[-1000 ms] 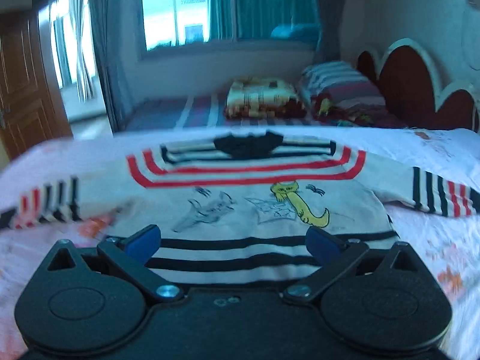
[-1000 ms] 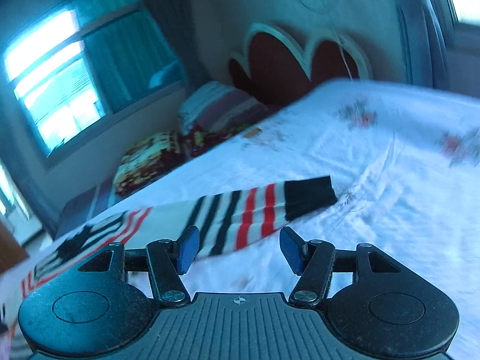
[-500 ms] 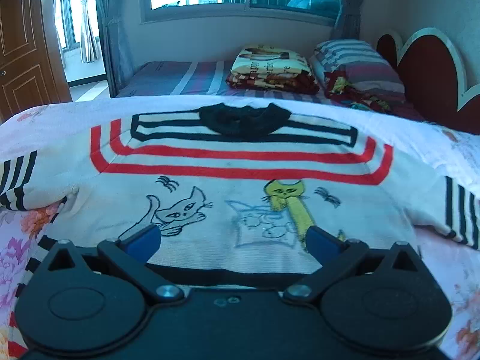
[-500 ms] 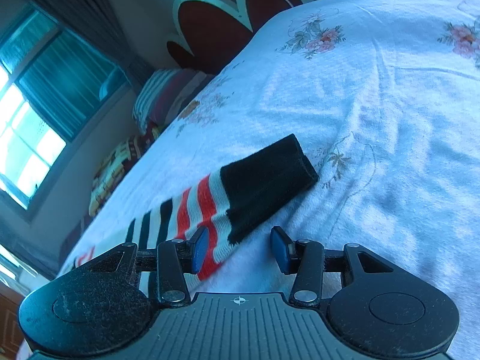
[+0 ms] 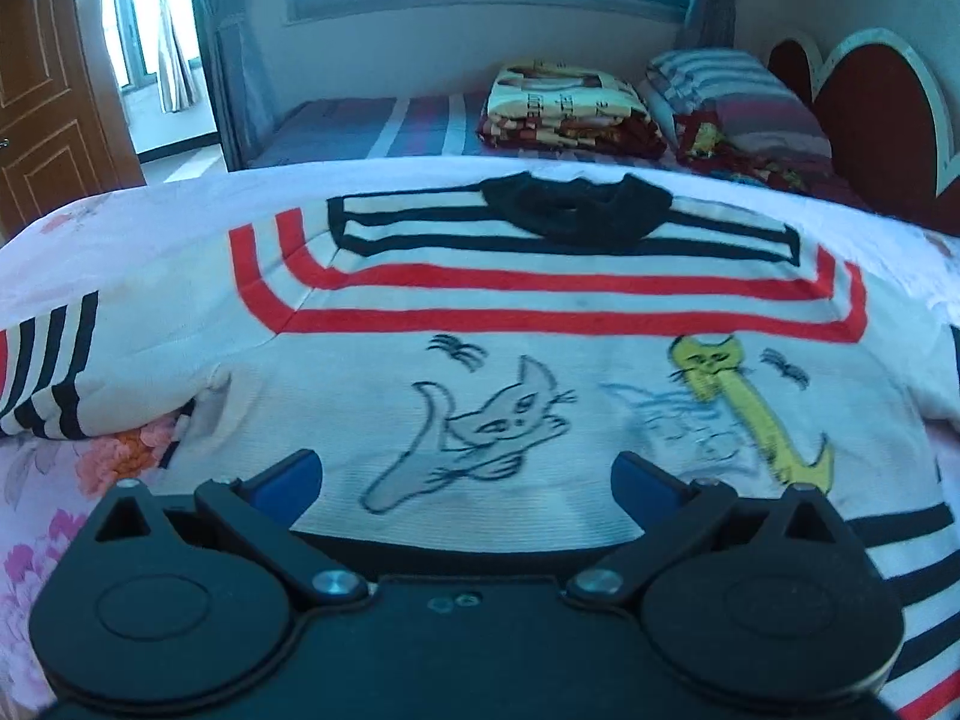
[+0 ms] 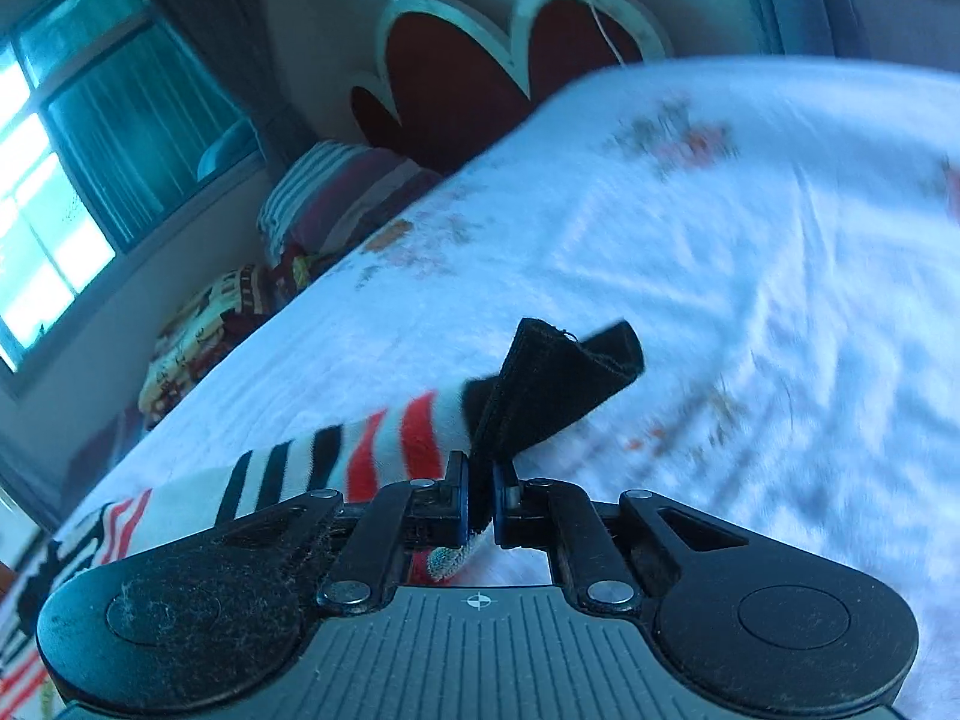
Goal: Fold small clothes
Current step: 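Move the right gripper to the black sleeve cuff and close on it, then lift the sleeve cuff with the right gripper and fold it across the sweater body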
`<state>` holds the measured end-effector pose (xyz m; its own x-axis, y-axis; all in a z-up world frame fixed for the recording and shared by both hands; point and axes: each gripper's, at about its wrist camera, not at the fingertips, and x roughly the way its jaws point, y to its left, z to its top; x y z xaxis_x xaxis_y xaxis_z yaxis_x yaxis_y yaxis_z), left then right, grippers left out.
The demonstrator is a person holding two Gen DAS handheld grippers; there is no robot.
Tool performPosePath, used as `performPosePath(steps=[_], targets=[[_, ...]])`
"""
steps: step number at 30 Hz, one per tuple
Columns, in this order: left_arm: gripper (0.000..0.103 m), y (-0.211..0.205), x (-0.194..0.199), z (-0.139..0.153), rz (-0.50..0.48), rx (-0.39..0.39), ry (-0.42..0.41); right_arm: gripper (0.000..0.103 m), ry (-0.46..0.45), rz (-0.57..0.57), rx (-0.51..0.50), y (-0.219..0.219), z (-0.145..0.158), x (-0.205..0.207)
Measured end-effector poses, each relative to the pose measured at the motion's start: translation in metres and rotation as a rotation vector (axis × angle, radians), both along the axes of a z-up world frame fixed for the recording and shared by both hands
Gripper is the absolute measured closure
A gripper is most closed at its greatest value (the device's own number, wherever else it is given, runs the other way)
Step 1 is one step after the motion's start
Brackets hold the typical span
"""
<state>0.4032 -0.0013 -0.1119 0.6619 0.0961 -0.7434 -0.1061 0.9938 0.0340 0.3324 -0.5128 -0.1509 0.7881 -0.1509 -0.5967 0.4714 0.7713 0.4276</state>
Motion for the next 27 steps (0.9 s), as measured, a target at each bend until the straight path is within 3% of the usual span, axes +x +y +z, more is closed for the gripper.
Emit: performPosePath(steps=[5,12,20,27], targets=[[0.001,0.024,-0.001,0.003,-0.011,0.027,-0.014,0.096,0.036,-0.023,-0.046,0.018,0.008,0.007],[0.001,0.055,-0.003,-0.006,0.023,0.033,0.015,0.096,-0.006,0.008,-0.096,0.055,0.029,0.024],[0.001,0.071,-0.01,-0.002,0.035,0.03,0.008,0.096,-0.033,0.132,-0.139,0.111,0.05,0.044],[0.001,0.089,-0.018,0.001,0.047,0.021,0.007,0.096,-0.037,0.249,-0.13,0.17,0.049,0.061]])
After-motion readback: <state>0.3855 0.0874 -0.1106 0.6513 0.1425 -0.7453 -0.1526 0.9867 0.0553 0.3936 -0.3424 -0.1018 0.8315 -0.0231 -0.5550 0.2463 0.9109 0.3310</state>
